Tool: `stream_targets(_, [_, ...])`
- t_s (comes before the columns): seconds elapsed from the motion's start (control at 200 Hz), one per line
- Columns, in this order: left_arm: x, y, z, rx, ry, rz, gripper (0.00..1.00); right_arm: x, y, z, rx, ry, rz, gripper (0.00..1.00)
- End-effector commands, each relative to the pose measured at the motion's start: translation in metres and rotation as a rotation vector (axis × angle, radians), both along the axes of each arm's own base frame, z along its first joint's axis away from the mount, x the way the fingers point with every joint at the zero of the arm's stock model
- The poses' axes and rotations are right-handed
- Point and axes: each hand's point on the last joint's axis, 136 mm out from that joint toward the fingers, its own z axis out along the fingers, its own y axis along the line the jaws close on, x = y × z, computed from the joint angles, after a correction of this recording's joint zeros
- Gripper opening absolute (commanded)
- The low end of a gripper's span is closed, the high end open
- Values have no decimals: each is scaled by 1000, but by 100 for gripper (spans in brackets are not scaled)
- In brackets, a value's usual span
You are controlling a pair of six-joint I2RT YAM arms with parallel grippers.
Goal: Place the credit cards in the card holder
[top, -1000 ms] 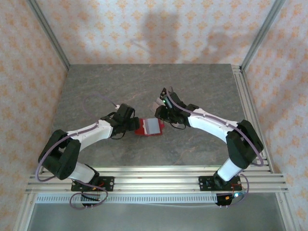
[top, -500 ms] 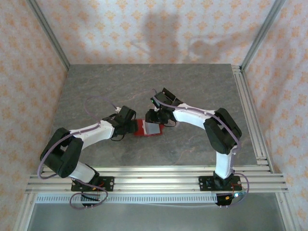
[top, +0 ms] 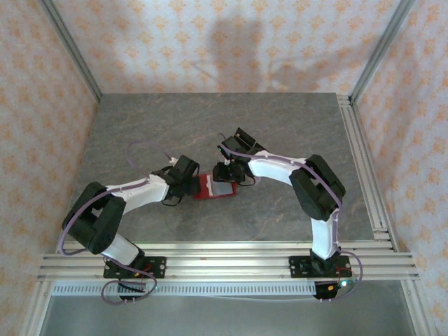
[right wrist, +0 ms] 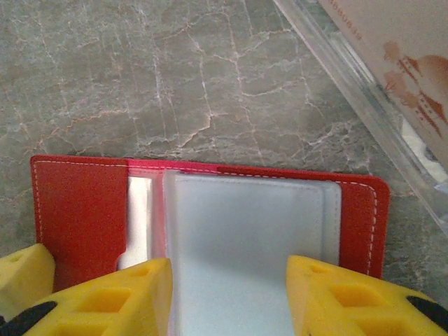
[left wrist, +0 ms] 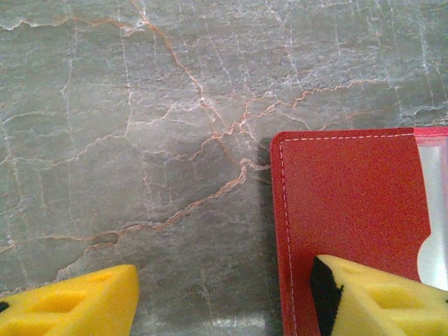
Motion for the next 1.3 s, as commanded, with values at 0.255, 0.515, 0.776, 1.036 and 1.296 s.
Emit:
stream_targets(0.255, [0, 6, -4, 45, 3, 2, 67, -5, 6, -16, -7, 56, 25, 48])
stream_targets(0.515, [3, 3, -3, 38, -3, -5, 67, -12, 35, -4, 173, 126, 11, 48])
stream_targets(0.776, [5, 1, 2, 27, -19, -11, 66, -12, 45, 3, 255, 148, -20, 48])
stream_targets(1.036, [1, 5, 18, 14, -63, -8, 67, -12, 43, -3, 266, 160, -54, 48])
stream_targets(1.296, [-5, -1, 36, -70, -131, -35, 69, -10, 44, -4, 267, 158, -67, 48])
